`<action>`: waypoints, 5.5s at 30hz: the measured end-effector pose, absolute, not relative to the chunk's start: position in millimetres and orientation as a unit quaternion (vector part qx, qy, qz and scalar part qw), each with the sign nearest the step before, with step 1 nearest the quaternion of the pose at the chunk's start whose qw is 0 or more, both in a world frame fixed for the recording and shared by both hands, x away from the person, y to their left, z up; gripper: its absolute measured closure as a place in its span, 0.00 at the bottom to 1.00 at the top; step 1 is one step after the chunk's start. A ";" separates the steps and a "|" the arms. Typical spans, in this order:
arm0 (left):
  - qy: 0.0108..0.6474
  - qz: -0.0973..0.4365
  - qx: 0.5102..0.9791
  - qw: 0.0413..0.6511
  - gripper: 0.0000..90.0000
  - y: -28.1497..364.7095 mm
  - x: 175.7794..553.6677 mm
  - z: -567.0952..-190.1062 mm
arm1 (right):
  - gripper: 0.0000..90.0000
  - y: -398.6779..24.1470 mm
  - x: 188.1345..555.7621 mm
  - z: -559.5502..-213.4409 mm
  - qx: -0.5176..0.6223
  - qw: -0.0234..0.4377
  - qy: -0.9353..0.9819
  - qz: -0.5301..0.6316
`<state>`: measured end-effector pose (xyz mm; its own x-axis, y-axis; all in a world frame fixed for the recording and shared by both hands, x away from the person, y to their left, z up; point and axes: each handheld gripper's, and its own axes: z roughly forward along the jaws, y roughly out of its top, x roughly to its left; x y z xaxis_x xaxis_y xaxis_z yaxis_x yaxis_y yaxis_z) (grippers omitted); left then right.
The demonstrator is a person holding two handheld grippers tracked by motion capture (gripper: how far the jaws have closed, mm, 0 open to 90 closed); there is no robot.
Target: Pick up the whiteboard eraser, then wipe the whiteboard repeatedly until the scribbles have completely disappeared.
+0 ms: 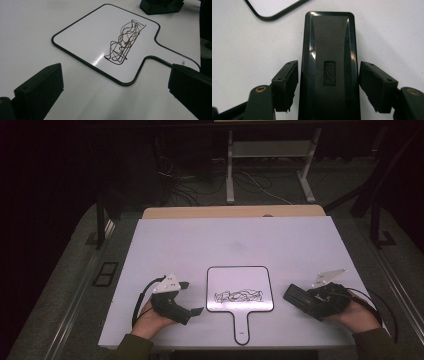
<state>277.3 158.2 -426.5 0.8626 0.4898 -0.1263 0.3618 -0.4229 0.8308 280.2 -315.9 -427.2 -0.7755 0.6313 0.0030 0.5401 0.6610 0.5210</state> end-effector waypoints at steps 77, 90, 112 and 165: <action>0.252 0.065 0.837 0.480 0.00 157.1 278.3 -427.2 | 0.43 -272.8 320.8 -385.8 0.294 0.059 0.890 0.343; 0.247 0.063 0.839 0.481 0.00 153.9 277.3 -427.3 | 0.43 -227.9 338.1 -394.5 0.264 0.044 0.907 0.325; 0.247 0.062 0.838 0.482 0.00 154.3 276.9 -426.7 | 0.43 -177.6 348.6 -412.7 0.202 0.025 0.939 0.277; 0.244 0.060 0.840 0.481 0.00 153.7 277.1 -427.7 | 0.43 -147.4 341.1 -413.6 0.162 0.056 0.965 0.201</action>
